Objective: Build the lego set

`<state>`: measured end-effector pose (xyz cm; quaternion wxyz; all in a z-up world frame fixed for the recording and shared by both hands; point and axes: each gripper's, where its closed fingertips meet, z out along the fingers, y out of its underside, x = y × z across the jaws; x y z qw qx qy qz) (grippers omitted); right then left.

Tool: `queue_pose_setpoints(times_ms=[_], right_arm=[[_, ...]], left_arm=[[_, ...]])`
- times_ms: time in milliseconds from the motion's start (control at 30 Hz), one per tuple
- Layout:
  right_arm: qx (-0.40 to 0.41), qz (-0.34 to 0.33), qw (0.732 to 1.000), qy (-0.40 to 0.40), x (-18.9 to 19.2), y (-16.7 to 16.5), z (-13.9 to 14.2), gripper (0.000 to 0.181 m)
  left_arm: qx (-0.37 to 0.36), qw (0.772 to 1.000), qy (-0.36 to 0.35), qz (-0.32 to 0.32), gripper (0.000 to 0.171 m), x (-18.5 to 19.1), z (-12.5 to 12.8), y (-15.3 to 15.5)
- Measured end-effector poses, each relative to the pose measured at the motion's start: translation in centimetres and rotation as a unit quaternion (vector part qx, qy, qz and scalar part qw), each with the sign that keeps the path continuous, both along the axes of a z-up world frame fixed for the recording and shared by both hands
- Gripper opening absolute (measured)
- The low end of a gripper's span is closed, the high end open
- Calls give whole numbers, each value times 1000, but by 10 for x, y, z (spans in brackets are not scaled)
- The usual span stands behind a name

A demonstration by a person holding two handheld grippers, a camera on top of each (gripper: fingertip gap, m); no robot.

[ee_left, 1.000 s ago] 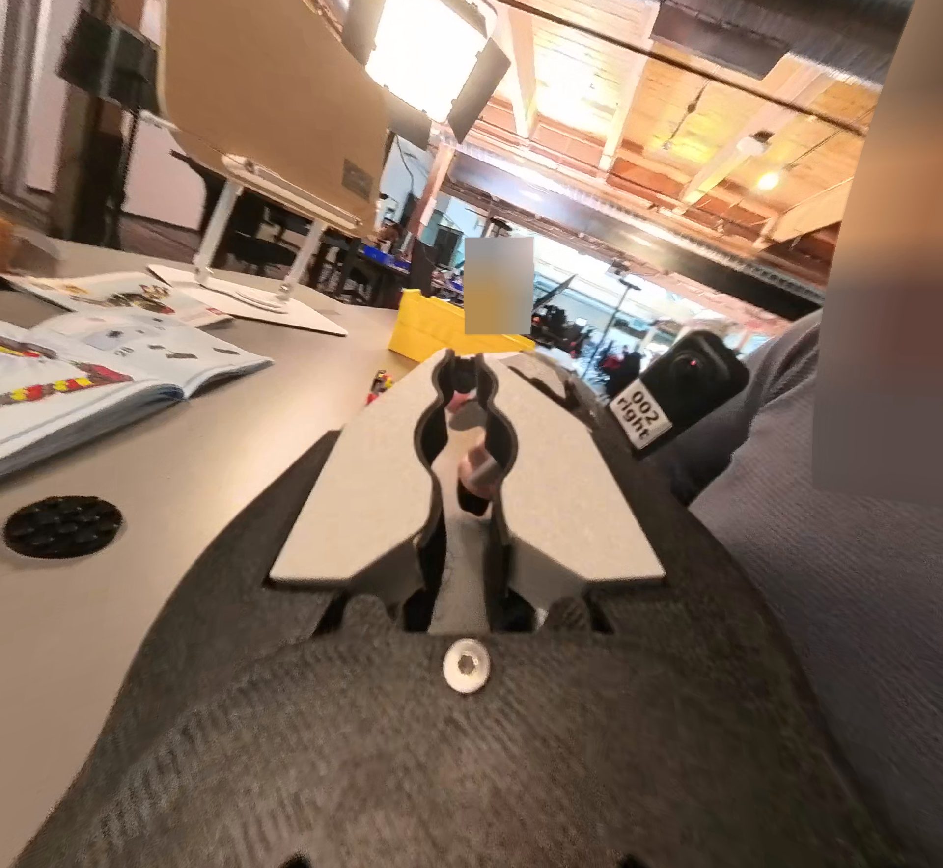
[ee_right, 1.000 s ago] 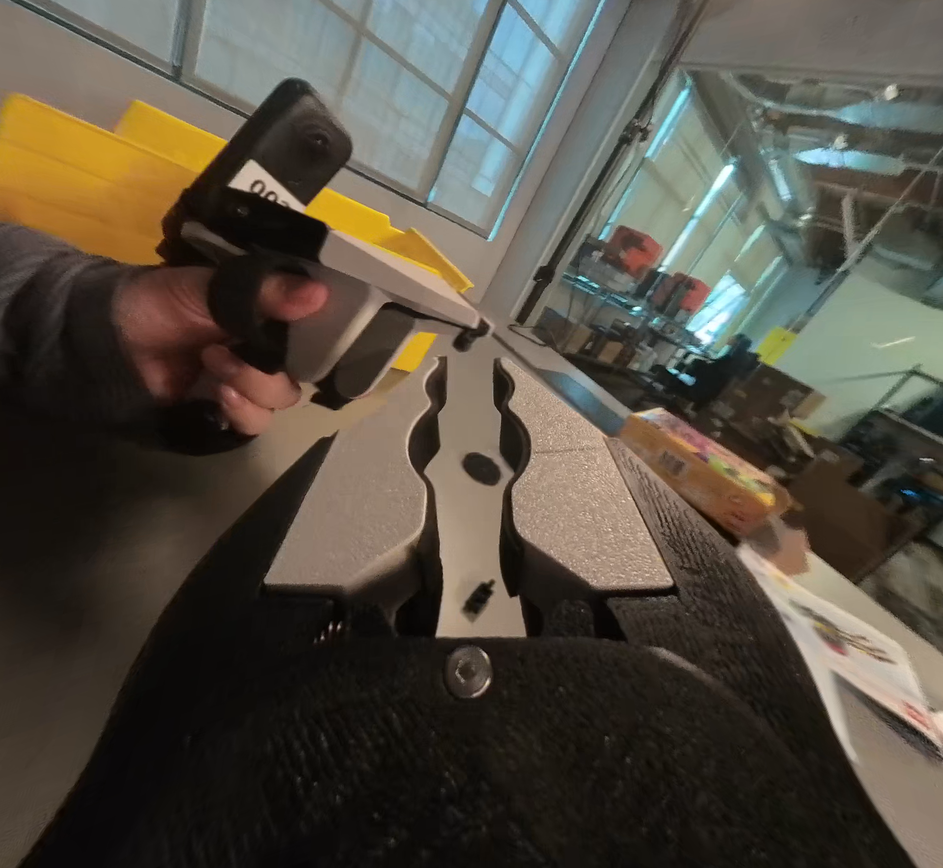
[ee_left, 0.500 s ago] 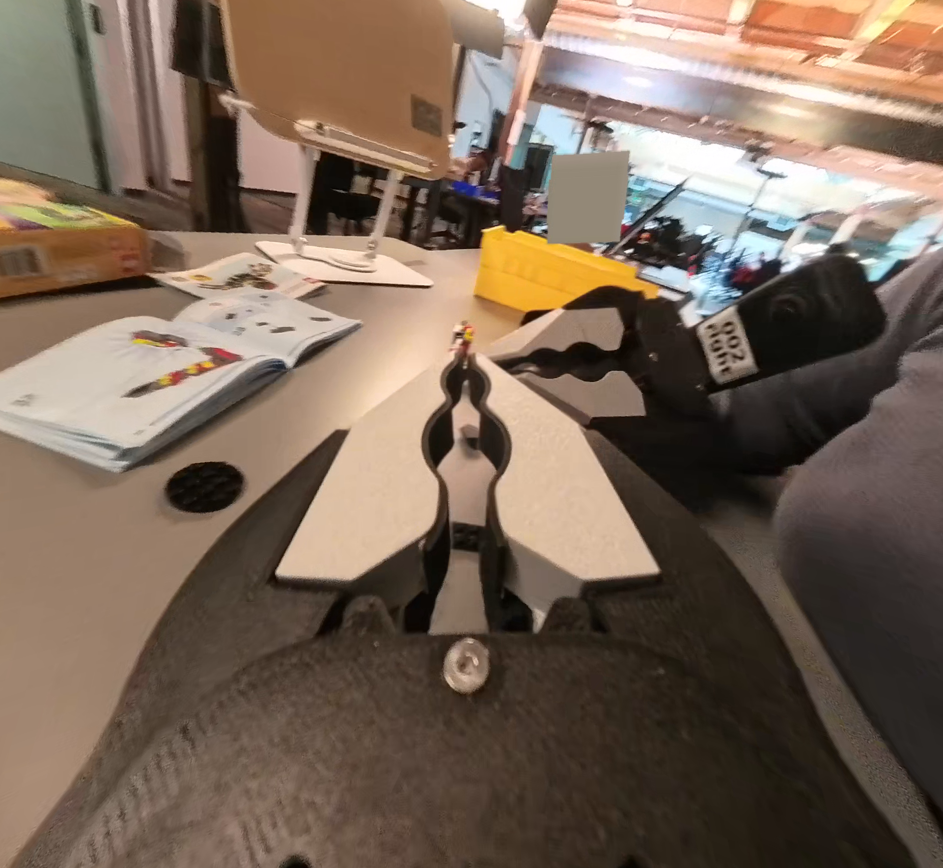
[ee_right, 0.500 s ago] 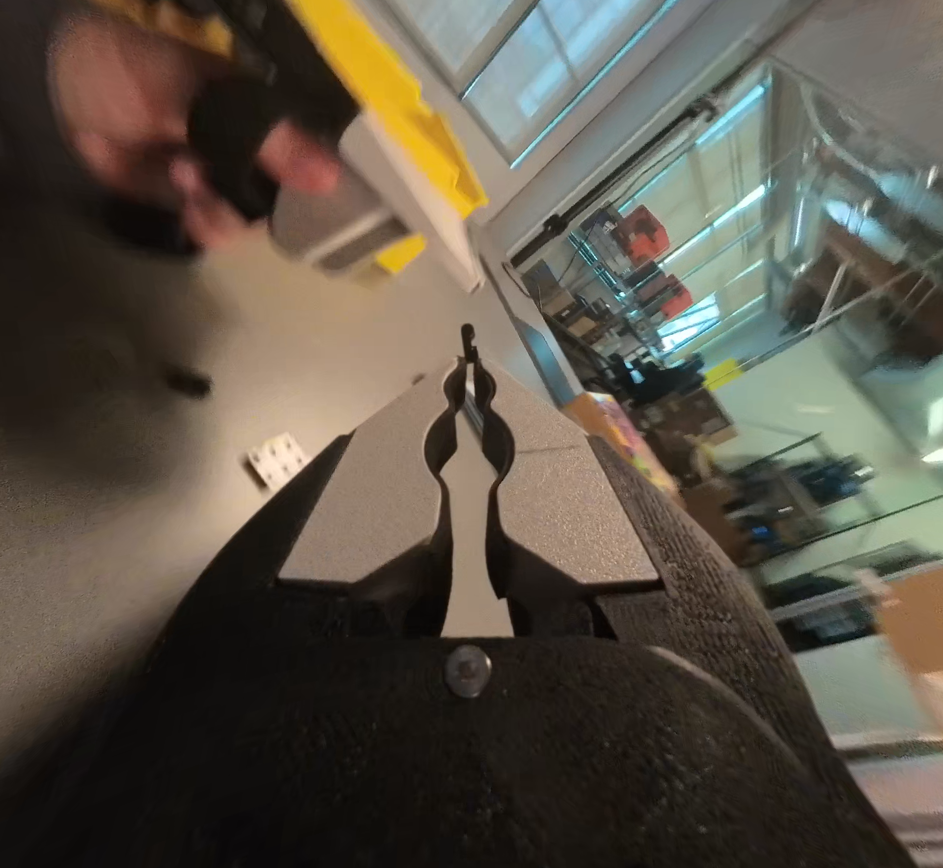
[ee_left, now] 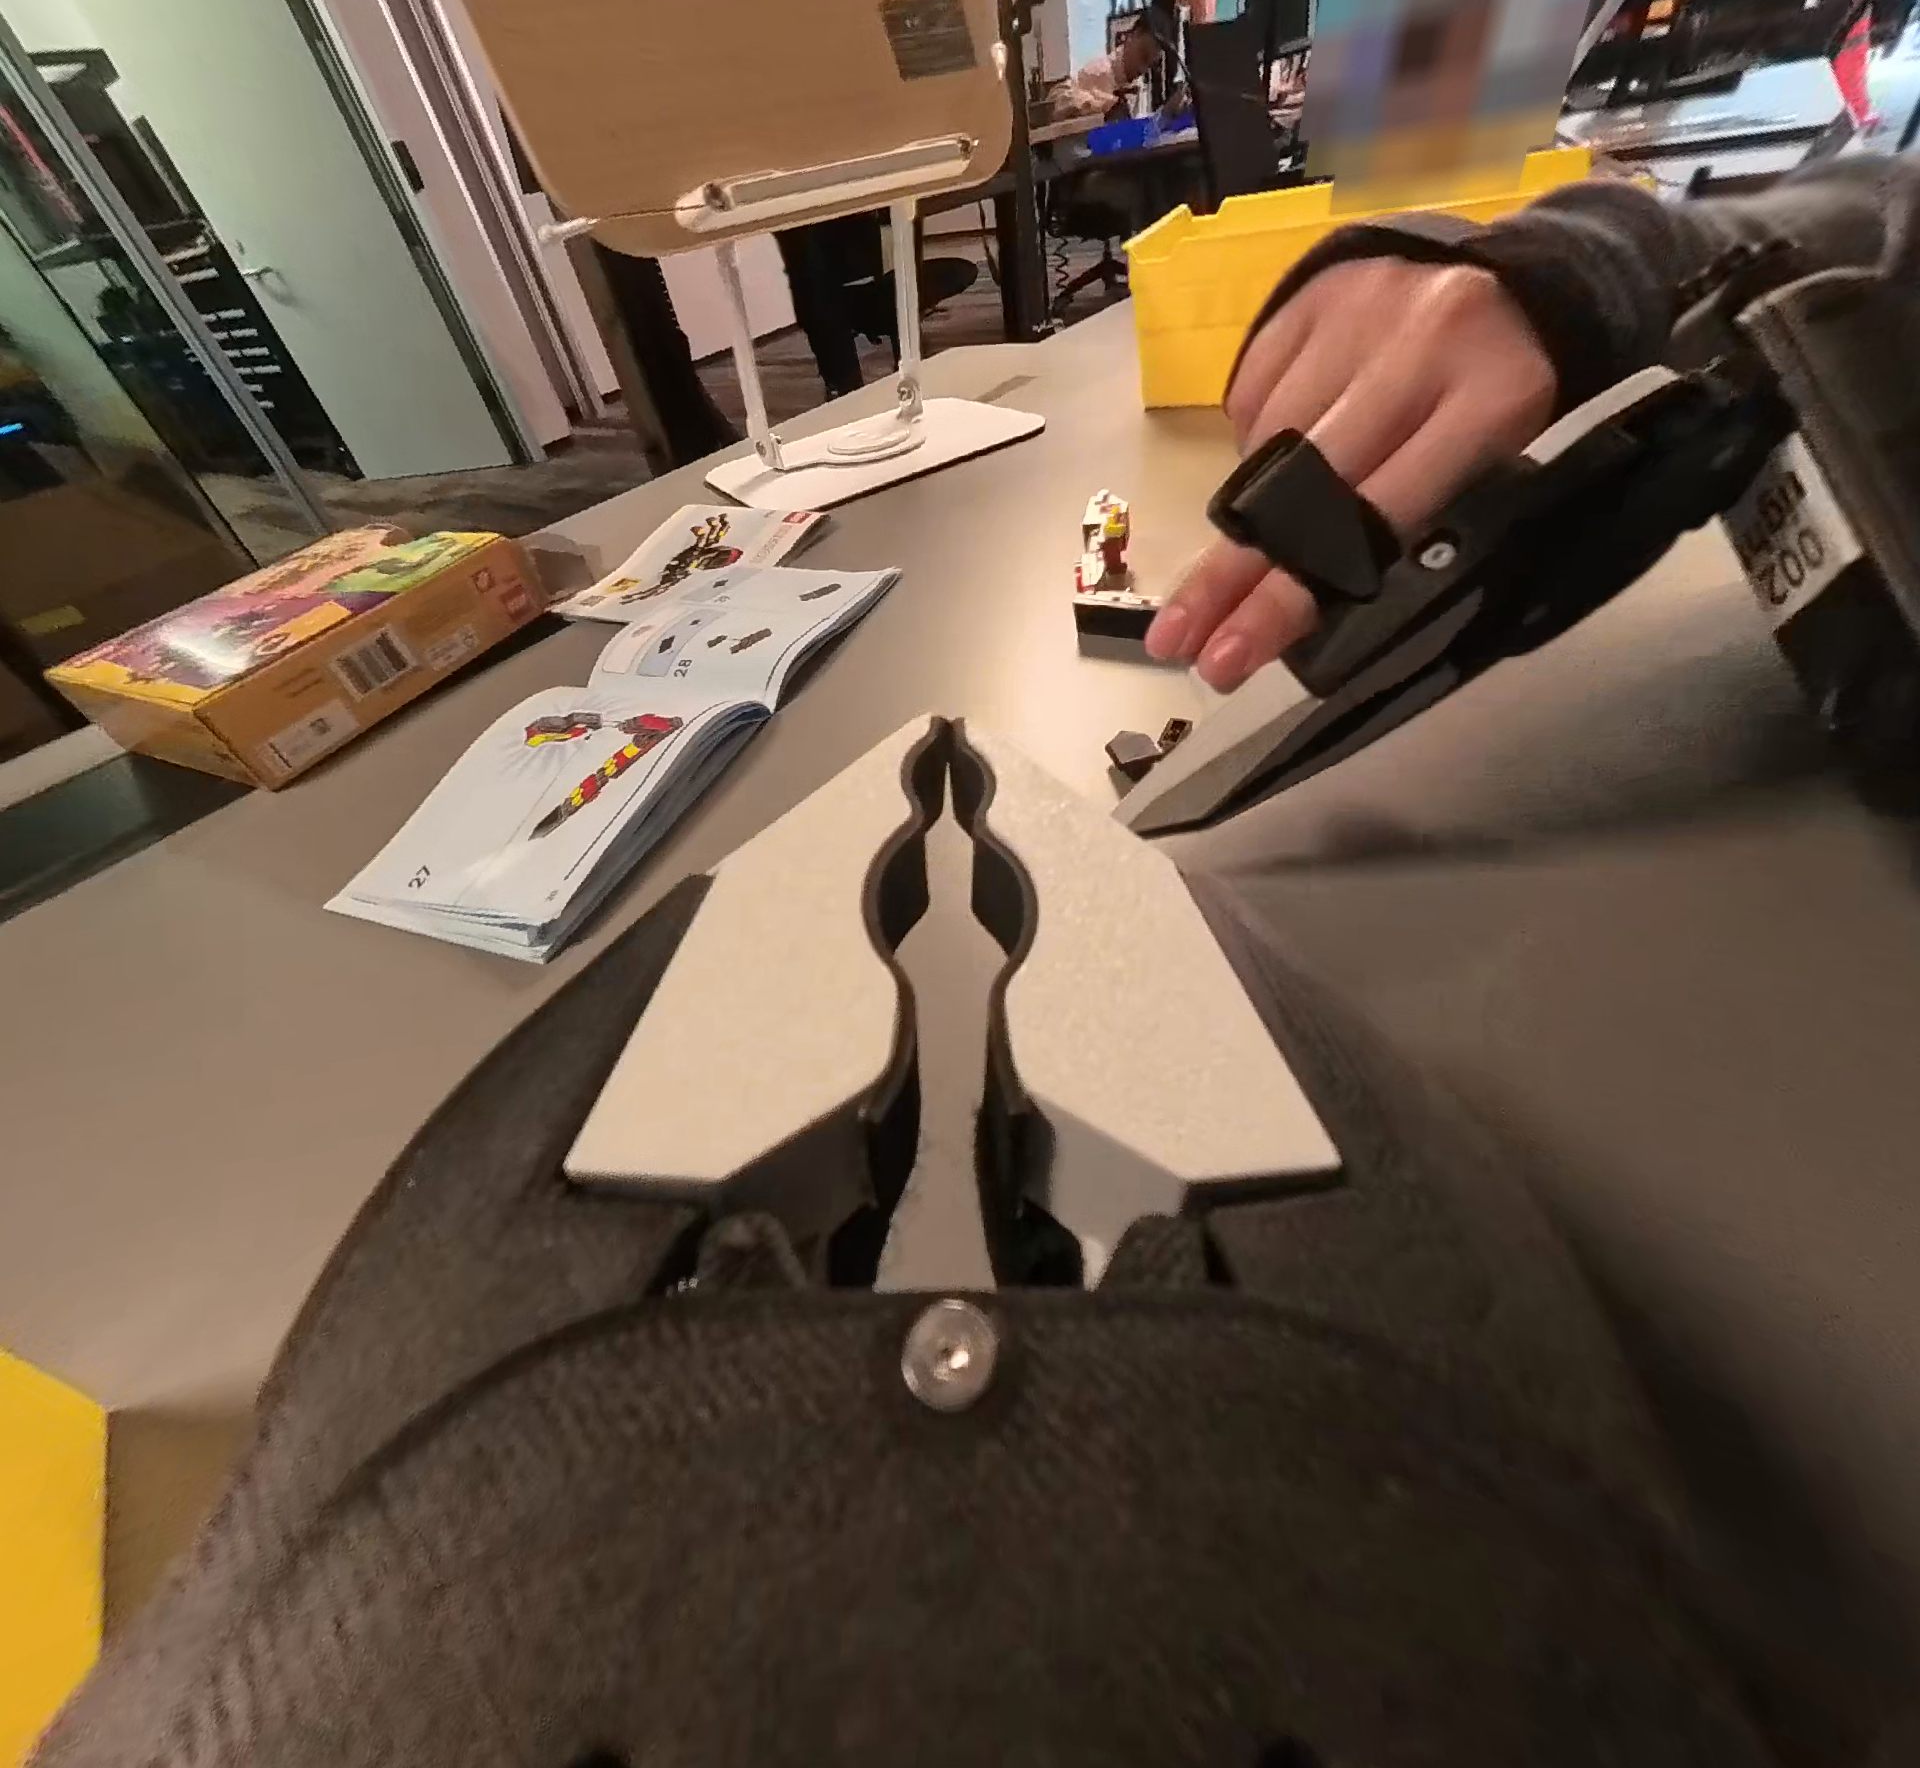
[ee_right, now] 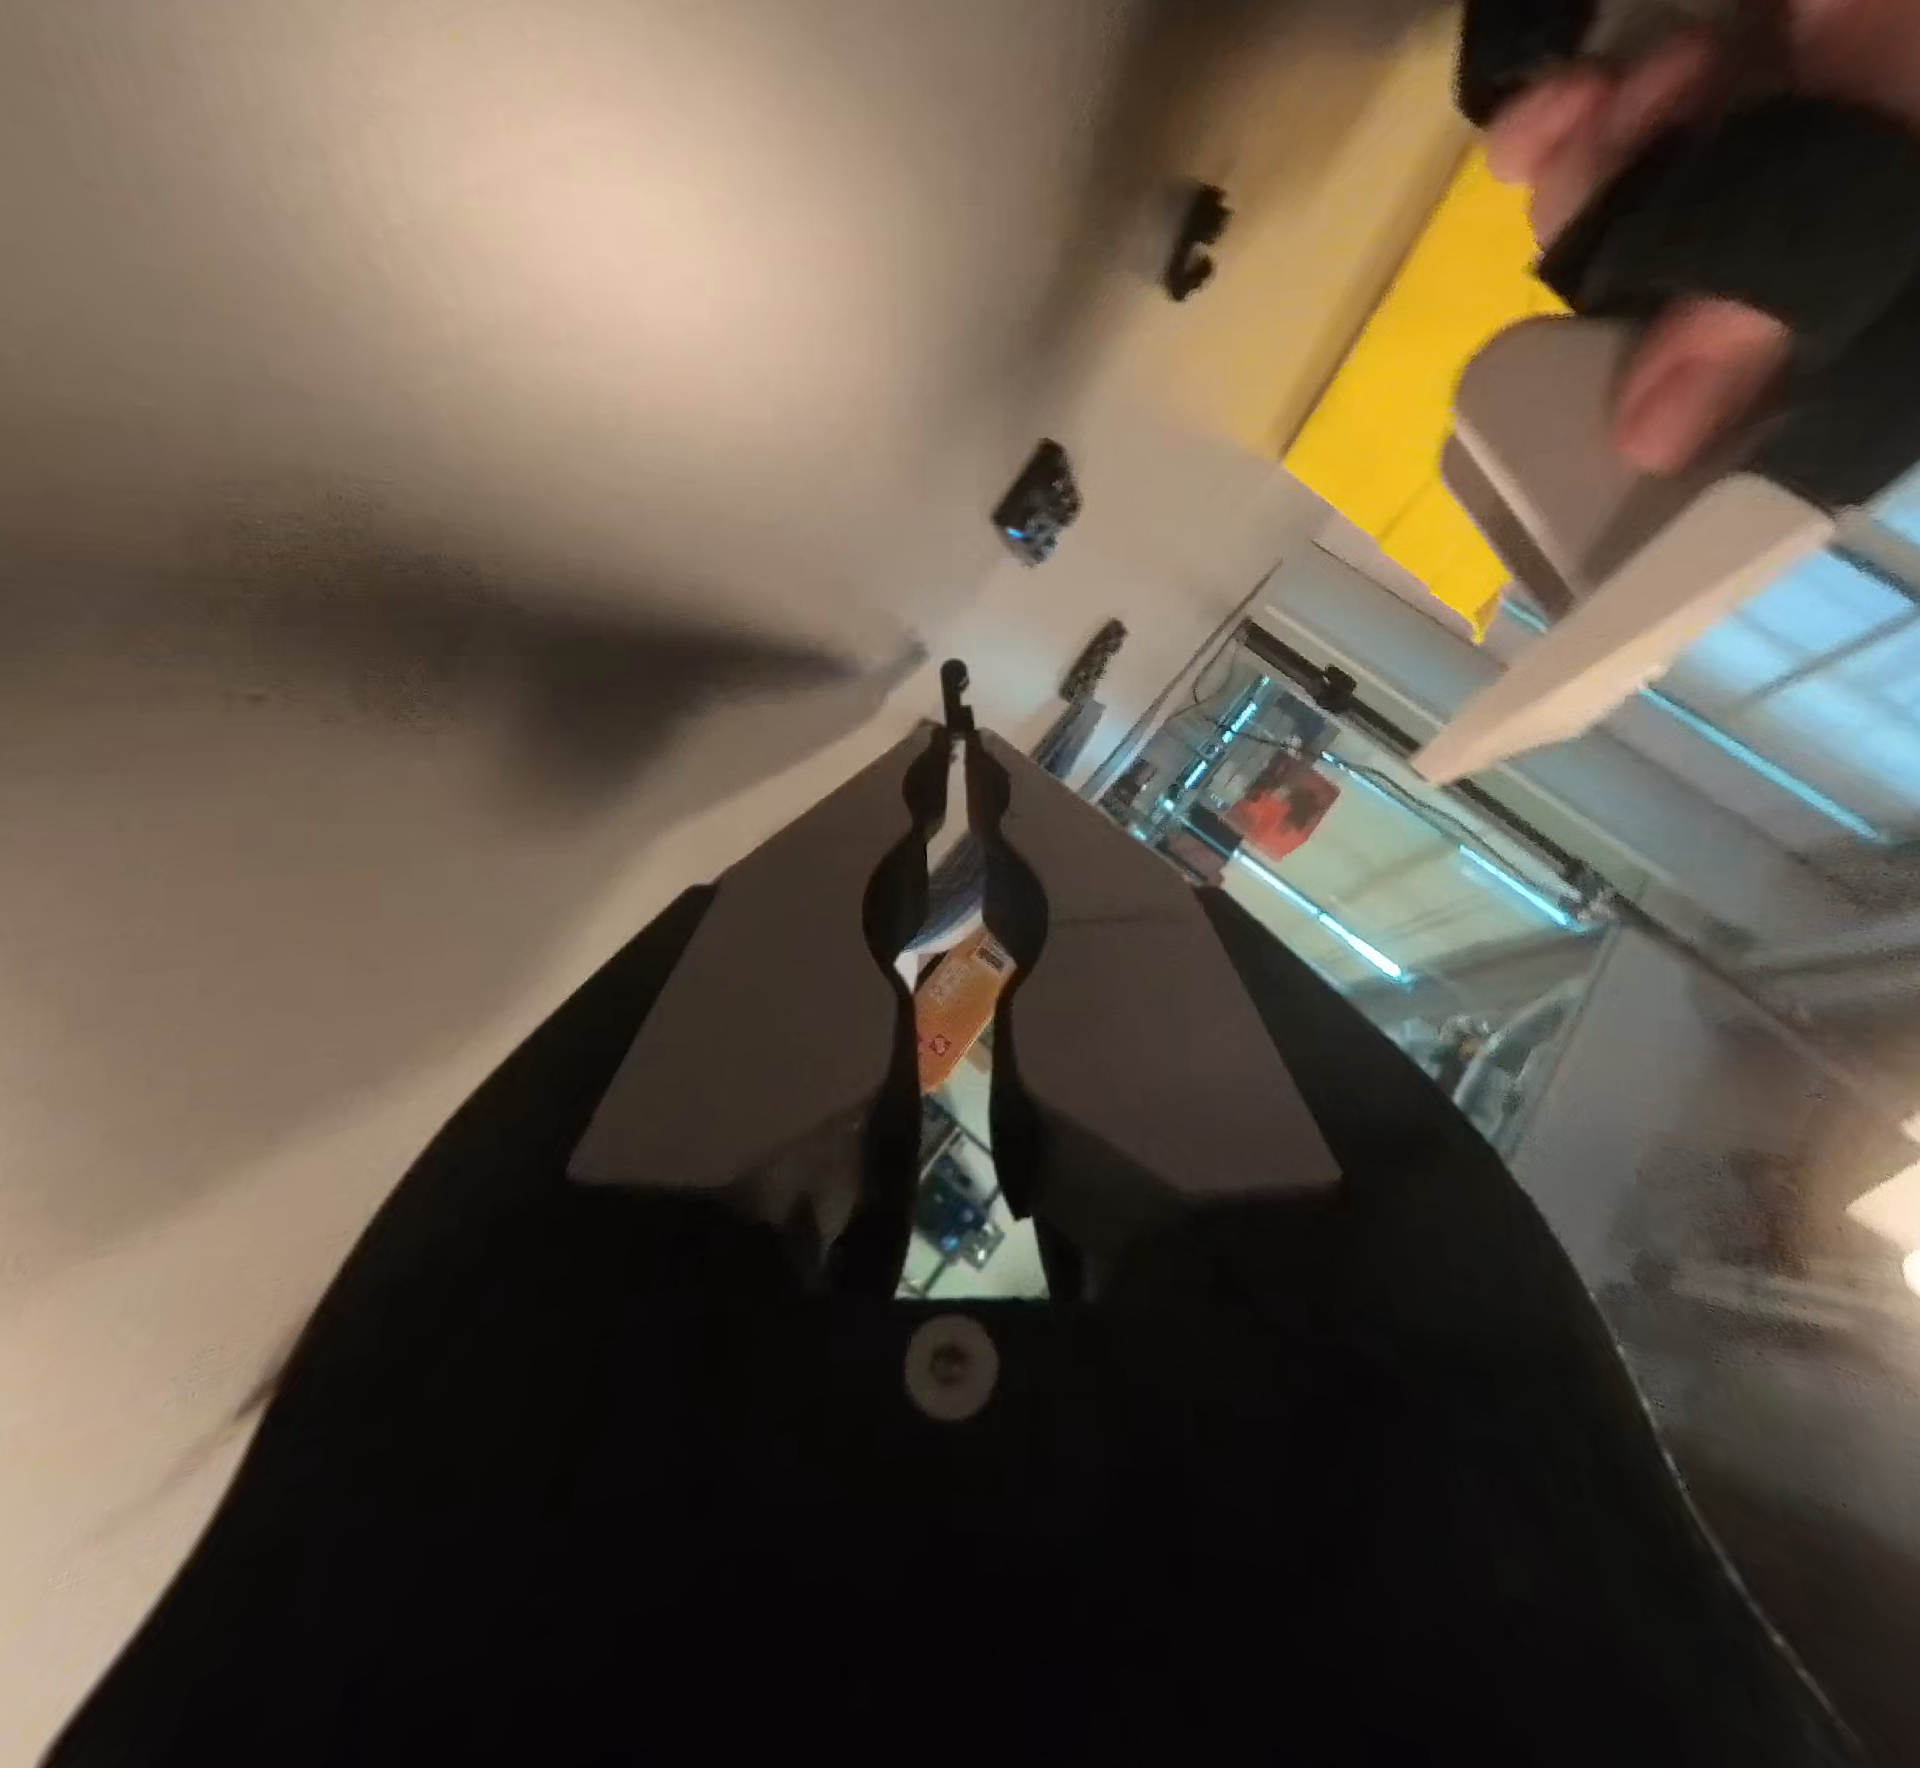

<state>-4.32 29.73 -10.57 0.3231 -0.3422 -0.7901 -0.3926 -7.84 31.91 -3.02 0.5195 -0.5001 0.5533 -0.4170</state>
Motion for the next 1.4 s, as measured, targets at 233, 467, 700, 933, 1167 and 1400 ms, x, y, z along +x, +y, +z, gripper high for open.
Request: queue_pose_setpoints(times_ms=[233, 467, 700, 933, 1167, 1400], right_arm=[[-12, 32, 996, -77, 6, -1, -11, 0], [-54, -27, 998, -29, 17, -1, 3, 19], [-380, -155, 842, 350, -23, -26, 17, 55], [-419, -107, 826, 362, -41, -12, -3, 42], [-501, -161, 763, 375, -39, -4, -8, 41], [-523, -137, 753, 375, -45, -13, -10, 22]], left_arm=[[6, 1000, -5, 15, 0, -1, 2, 4], [-25, 999, -36, 32, 0, -6, 11, 14], [-44, 997, -52, 36, 0, -9, 14, 18], [-35, 998, -46, 31, 0, -9, 13, 16], [-41, 998, -47, 30, 0, -11, 12, 18], [-49, 998, -44, 26, 0, -10, 10, 19]])
